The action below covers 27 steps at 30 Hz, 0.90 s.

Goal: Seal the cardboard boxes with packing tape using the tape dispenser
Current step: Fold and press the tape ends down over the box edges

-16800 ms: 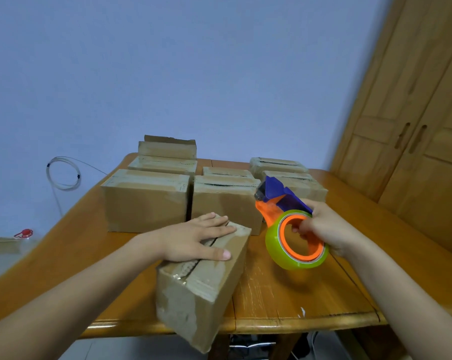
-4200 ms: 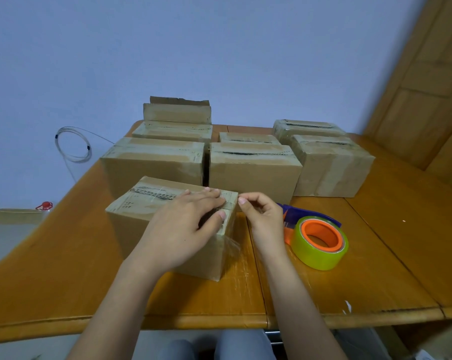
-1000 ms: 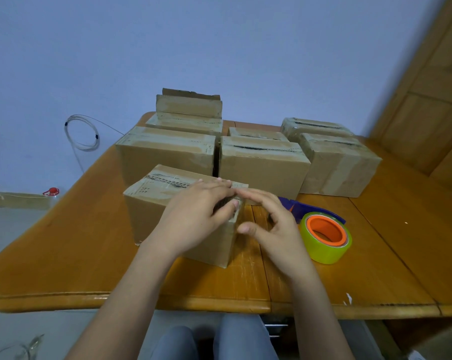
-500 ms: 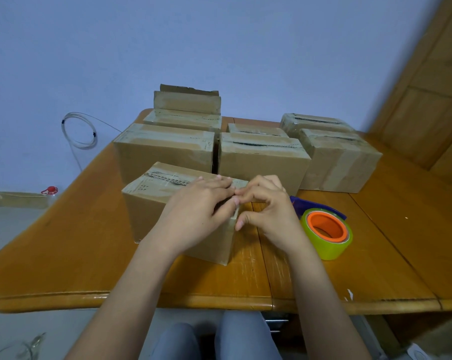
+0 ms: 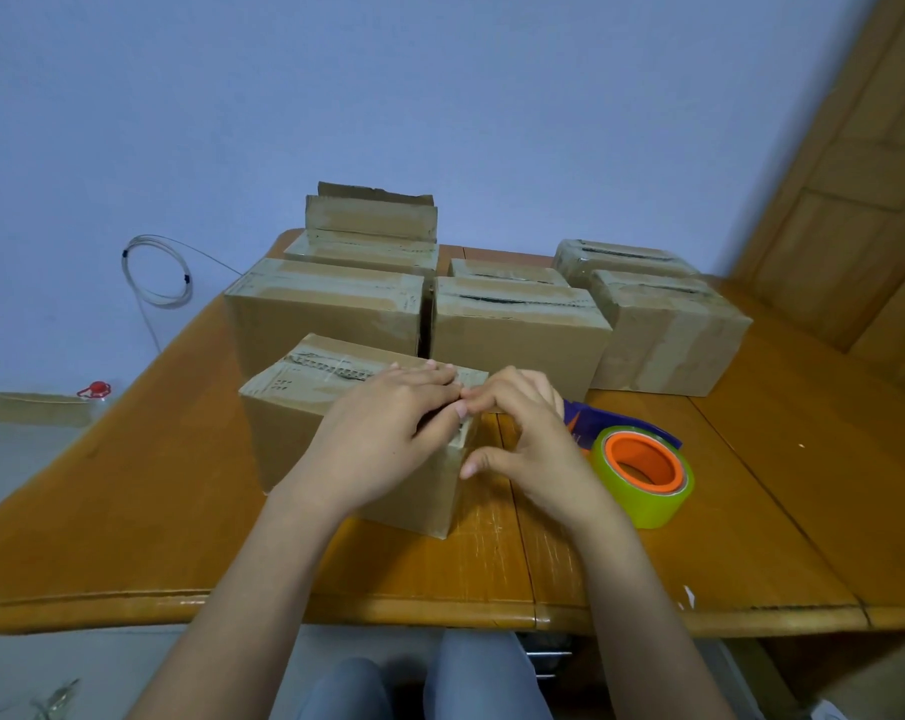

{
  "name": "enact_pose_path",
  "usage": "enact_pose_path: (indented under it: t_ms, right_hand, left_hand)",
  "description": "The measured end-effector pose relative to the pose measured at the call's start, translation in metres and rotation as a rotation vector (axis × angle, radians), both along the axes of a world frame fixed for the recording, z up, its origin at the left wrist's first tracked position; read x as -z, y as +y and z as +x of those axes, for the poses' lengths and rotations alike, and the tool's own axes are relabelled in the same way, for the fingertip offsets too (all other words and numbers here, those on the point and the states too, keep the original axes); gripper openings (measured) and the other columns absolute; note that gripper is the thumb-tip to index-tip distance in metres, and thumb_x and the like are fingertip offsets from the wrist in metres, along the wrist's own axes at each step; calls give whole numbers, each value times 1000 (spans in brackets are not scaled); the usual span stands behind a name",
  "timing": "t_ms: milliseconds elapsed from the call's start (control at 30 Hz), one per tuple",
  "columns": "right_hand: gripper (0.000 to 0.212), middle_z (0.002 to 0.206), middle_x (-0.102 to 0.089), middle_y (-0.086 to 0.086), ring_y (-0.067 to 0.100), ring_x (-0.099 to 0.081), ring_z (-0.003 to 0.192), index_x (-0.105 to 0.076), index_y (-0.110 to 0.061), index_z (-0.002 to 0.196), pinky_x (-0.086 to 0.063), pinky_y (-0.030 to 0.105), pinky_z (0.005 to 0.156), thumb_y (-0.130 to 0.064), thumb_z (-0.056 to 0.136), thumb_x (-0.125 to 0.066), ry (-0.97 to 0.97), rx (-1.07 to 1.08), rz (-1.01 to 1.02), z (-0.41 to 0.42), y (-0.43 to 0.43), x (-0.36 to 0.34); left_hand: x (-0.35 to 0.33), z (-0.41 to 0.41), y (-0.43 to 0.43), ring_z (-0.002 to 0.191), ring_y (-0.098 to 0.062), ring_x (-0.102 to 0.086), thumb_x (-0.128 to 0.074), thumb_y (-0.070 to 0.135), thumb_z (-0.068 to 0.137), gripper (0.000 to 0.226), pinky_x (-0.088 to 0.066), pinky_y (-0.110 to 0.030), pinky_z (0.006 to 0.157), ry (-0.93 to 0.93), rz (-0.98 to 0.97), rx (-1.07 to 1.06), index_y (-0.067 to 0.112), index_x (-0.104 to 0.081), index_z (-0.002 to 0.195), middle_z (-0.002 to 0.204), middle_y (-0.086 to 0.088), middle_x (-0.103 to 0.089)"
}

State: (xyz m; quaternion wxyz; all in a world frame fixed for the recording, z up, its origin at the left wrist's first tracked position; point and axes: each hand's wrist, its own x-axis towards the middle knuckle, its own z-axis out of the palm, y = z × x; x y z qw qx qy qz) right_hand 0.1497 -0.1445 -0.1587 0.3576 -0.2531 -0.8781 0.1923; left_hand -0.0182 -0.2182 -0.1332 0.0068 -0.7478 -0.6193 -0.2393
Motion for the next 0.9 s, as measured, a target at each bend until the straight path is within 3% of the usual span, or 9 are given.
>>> enact_pose_path:
  t_ms: [133,333,433,500,567,667,767,900]
  right_hand:
    - [32,93,-50,-29,-8,-34,106,-56,-41,87,-21,27,99,-47,59,-69,58,21,32,-7,5,2]
    - [26,84,-52,-22,1,-40,102,-59,-35,72,-17,21,99,-28,58,-80,42,-24,42,-6,12,-6]
    - [17,84,-57,-18,2,-45,104,-63,-32,72,-17,27,105,-26,64,-76,55,-38,62,-5,13,-9]
    - [10,89,-63,-16,2,-48,106,-71,-28,80,-22,41,107,-25,72,-73,86,-57,64,-2,15,-8]
    - [18,98,-68,-16,4,-50,110,-72,-31,95,-30,53,103,-25,79,-67,100,-72,59,4,19,-8]
    - [30,110,-65,-20,6,-46,119,-67,-41,105,-32,53,103,-31,77,-68,54,-123,-33,12,16,-9]
    - [35,110,-57,-24,3,-39,122,-61,-52,102,-30,48,105,-46,68,-70,-11,-123,-60,11,10,-7]
    - [25,96,-55,-17,6,-43,111,-60,-38,88,-36,48,98,-43,65,-70,68,-45,8,-4,5,0]
  left_hand:
    - [0,0,0,141,-5,-30,-22,52,90,61,-12,-19,110,-2,-10,-1,28,-50,138,149,7,-42]
    - [3,-1,2,140,-6,-31,-17,58,89,67,-16,-24,113,17,-4,0,27,-50,138,148,6,-42]
    - [2,-1,1,139,-7,-33,-9,62,83,78,-18,-24,113,7,-4,16,26,-52,137,147,5,-44]
    - [2,-2,1,139,-6,-33,-18,61,90,68,-19,-24,112,2,-2,10,27,-52,137,147,6,-45]
    - [2,-3,1,139,-6,-34,-32,53,98,51,-19,-23,112,-8,-1,8,28,-51,137,147,6,-45]
    - [1,-3,1,137,-5,-36,-29,54,93,56,-20,-21,109,-16,5,12,27,-52,137,145,6,-47]
    - [1,-3,1,136,-5,-38,-29,53,89,59,-24,-22,108,-32,14,16,26,-54,136,143,6,-49]
    - [2,-4,2,136,-4,-38,-25,57,89,63,-22,-21,108,-35,23,16,26,-55,134,142,7,-50]
